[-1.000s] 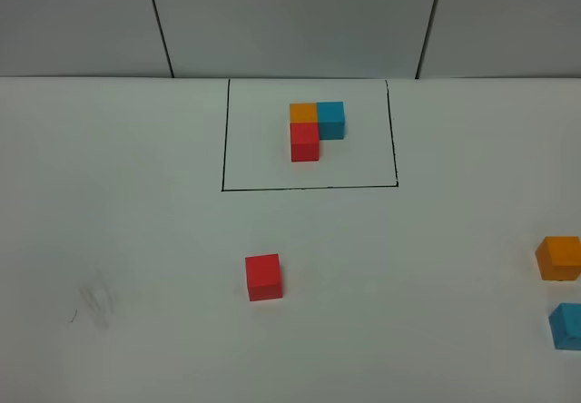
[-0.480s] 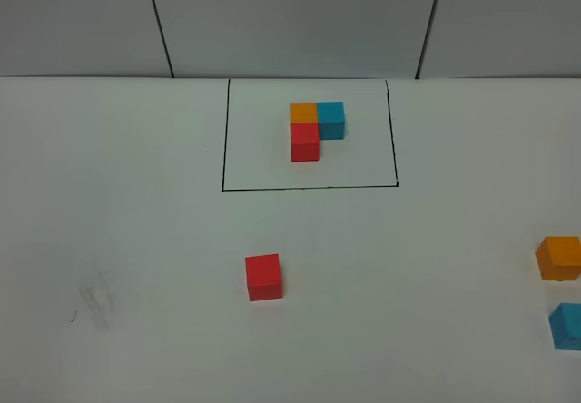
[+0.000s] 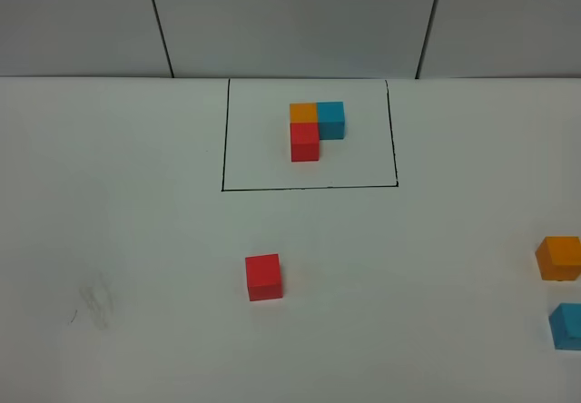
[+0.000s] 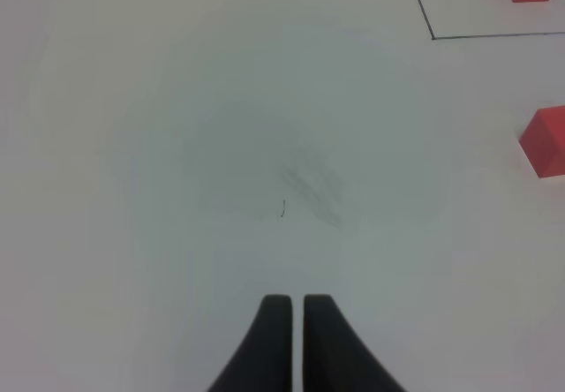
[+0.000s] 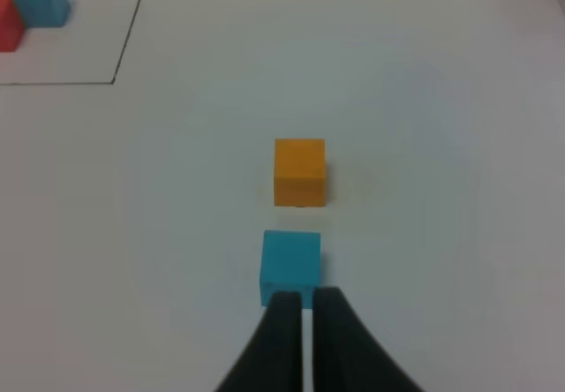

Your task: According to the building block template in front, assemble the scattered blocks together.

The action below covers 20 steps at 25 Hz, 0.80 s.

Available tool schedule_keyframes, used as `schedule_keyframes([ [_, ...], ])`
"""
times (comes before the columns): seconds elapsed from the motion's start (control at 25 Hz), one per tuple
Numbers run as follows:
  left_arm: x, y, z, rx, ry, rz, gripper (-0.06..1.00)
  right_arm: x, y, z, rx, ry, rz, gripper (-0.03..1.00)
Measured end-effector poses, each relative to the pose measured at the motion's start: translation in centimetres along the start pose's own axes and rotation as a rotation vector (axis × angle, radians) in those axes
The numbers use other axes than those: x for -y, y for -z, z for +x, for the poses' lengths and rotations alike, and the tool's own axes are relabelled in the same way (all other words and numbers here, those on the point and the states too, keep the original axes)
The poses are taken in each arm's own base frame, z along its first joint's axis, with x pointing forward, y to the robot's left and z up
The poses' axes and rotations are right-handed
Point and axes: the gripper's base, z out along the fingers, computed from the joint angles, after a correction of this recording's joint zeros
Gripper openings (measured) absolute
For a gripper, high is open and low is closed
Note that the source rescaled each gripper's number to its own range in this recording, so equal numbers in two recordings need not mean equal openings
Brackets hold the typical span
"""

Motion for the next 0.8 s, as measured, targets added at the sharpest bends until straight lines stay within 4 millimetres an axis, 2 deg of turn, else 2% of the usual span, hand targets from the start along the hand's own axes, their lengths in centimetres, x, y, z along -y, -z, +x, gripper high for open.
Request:
schedule_keyframes([
  [0.8, -0.01, 0.00, 0.00, 0.000, 0.000, -0.001, 0.00, 0.00, 0.00, 0.00, 0.000, 0.000, 0.000, 0.00],
])
